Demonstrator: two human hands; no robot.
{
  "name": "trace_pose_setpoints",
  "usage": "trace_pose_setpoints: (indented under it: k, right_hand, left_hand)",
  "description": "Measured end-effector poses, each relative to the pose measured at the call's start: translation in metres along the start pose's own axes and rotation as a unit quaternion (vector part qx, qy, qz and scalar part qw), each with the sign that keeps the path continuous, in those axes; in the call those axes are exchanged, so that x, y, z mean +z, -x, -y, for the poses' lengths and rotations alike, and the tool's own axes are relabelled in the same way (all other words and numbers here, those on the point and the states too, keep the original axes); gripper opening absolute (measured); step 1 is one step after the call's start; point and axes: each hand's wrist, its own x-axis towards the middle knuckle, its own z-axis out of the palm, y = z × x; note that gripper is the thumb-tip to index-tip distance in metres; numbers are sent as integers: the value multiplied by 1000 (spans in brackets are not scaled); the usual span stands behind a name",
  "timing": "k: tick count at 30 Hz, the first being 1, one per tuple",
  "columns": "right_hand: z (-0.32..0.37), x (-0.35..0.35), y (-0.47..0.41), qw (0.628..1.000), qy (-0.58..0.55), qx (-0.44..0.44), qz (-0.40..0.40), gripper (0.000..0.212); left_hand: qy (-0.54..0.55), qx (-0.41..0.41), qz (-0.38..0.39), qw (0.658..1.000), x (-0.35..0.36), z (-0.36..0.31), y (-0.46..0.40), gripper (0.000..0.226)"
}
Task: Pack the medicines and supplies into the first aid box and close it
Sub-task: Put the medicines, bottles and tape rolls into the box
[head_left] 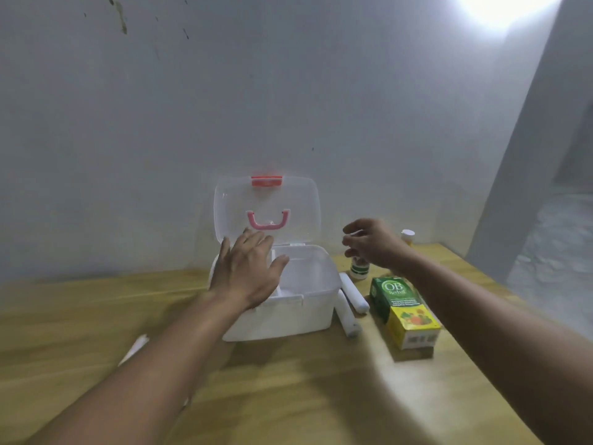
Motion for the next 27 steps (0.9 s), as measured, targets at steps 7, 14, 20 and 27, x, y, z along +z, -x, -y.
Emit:
trace_pose_setpoints:
  k: [7, 14, 20, 27]
  right_hand:
    - [-31, -44, 39, 981, 195, -14, -5, 7]
    - [-51, -46, 74, 936, 332, 119, 20, 48]
    - [-45, -41, 81, 947, 282, 150, 14, 42]
    - [20, -61, 67, 926, 370, 73, -26, 38]
  left_hand:
    - [-18, 10, 68, 997, 16, -29, -1, 62]
    - [110, -32, 40, 993, 5, -39, 3, 49]
    - [33, -41, 63, 997, -16, -6, -6, 42]
    - [-4, -62, 125, 990, -5, 14, 3, 51]
